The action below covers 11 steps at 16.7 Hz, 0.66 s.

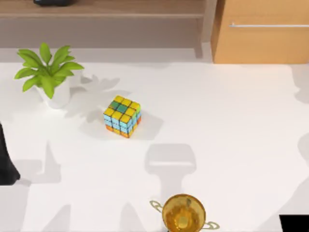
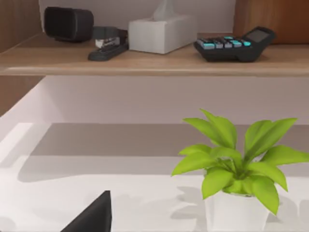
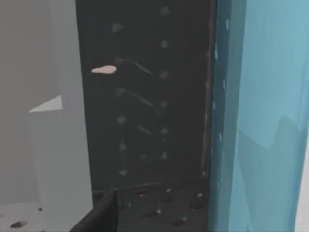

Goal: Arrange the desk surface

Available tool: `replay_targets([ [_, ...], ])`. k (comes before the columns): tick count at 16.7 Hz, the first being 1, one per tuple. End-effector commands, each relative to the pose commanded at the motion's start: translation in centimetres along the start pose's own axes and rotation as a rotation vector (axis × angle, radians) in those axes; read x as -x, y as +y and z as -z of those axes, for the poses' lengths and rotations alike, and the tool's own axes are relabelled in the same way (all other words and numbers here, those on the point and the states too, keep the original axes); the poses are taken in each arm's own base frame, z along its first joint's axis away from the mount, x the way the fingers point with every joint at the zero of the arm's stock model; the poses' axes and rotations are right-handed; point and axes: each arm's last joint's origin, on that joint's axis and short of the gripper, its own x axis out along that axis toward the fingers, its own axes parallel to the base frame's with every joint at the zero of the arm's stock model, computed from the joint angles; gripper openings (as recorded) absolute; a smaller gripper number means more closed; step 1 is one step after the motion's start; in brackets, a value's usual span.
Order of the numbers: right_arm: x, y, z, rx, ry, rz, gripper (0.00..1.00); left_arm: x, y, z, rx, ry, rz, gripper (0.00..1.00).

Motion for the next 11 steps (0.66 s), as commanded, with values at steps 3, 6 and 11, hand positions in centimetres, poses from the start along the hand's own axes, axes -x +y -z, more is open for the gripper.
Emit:
replay_targets([
  [3,0.8,0.2,0.2,0.009,0.006,-0.010,1.00,0.0,0.0,0.0,0.000,0.000,0.000,1.00],
  [6,2.7,-0.1,0.1,0.015,0.006,-0.015,1.00,0.0,0.0,0.0,0.000,0.000,0.000,1.00],
  [11,4.8,-1.3,-0.1,0.000,0.000,0.000,1.00,0.0,0.0,0.0,0.000,0.000,0.000,1.00],
])
